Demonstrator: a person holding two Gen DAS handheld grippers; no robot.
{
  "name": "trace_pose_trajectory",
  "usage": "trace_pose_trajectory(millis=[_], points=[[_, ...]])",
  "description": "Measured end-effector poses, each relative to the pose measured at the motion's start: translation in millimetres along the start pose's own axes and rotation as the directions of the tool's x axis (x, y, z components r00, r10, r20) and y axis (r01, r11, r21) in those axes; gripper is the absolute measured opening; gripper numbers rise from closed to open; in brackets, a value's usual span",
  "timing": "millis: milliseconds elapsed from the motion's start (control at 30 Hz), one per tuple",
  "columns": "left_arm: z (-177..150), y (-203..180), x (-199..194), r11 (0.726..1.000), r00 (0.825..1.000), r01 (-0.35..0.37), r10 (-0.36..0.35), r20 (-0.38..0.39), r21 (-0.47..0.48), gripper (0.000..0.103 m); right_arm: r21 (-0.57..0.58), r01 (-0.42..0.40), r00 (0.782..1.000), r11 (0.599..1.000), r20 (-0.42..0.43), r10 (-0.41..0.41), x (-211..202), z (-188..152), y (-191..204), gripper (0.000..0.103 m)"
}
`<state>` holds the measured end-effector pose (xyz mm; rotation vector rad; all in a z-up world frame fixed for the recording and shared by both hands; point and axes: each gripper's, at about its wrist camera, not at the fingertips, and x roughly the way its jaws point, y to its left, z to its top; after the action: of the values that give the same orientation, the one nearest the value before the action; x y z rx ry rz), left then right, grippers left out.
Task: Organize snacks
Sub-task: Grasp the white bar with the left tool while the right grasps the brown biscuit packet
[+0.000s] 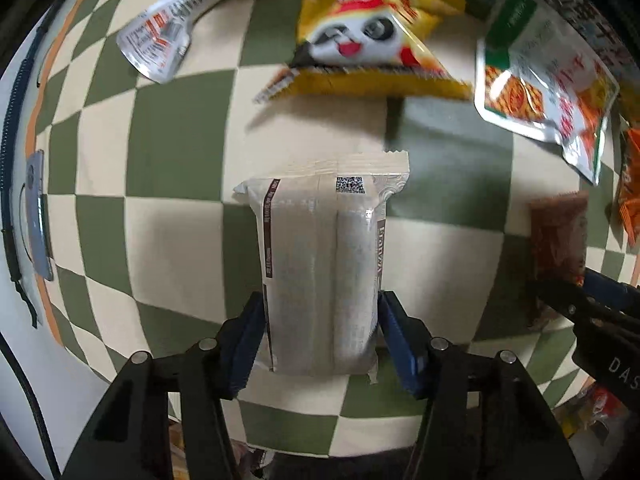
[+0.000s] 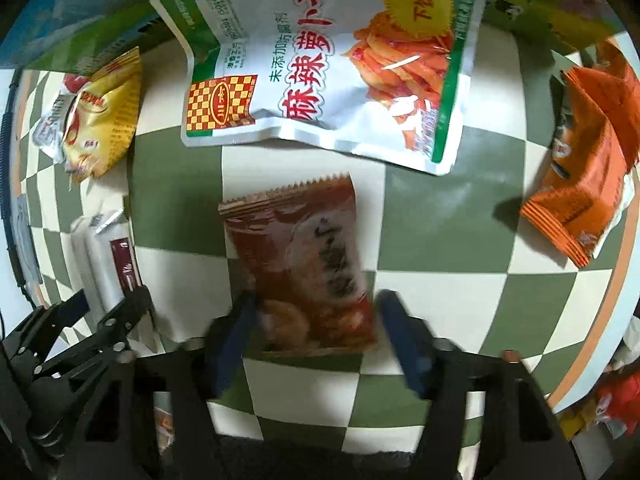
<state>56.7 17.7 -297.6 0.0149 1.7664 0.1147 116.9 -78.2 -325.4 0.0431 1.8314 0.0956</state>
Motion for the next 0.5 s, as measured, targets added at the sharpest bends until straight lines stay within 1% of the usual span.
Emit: trace_pose_trajectory(millis=[33, 67, 200, 233, 267, 333, 367, 400, 433, 500], points=[[-4, -2, 2, 1.000, 1.000, -0.002, 0.002, -0.005, 0.006, 0.055, -0.004, 0.011, 1.000, 1.000, -0.003, -0.011, 2, -10, -5, 0.059], [-7, -6, 2, 1.000, 1.000, -0.011, 0.011, 0.001, 0.008, 0.056, 0.002, 0.005, 1.000, 1.000, -0.016, -0.005, 4, -19, -10, 0.059], [-18, -15, 4, 1.000, 1.000, -0.009, 0.009, 0.001, 0.007, 0.057, 0.060, -0.072, 0.993, 0.996, -0.090, 0.077, 8, -34, -27, 0.059], [-15, -13, 2, 1.000, 1.000, -0.005, 0.005, -0.003, 0.006, 0.057, 0.074, -0.085, 0.991, 0.994, -0.094, 0.092, 9, -36, -29, 0.060], [-14, -11, 0, 1.000, 1.000, 0.000, 0.000, -0.008, 0.002, 0.058, 0.104, -0.097, 0.987, 0.990, -0.116, 0.109, 8, -35, -31, 0.063], [-15, -14, -2, 1.000, 1.000, 0.008, -0.008, -0.016, -0.001, 0.060, 0.127, -0.116, 0.985, 0.985, -0.115, 0.130, 6, -36, -34, 0.070], [-8, -9, -6, 1.000, 1.000, 0.008, -0.008, -0.019, 0.001, 0.060, 0.131, -0.122, 0.984, 0.984, -0.115, 0.137, 5, -38, -35, 0.072], [-8, -8, -4, 1.000, 1.000, 0.009, -0.009, -0.022, 0.001, 0.060, 0.131, -0.122, 0.984, 0.984, -0.115, 0.137, 3, -39, -35, 0.075], [-9, -9, -4, 1.000, 1.000, 0.009, -0.009, -0.022, 0.001, 0.060, 0.128, -0.117, 0.985, 0.985, -0.115, 0.132, 1, -38, -40, 0.076], [-11, -13, -6, 1.000, 1.000, 0.009, -0.009, -0.020, 0.003, 0.058, 0.119, -0.099, 0.987, 0.988, -0.113, 0.113, -1, -43, -31, 0.076]])
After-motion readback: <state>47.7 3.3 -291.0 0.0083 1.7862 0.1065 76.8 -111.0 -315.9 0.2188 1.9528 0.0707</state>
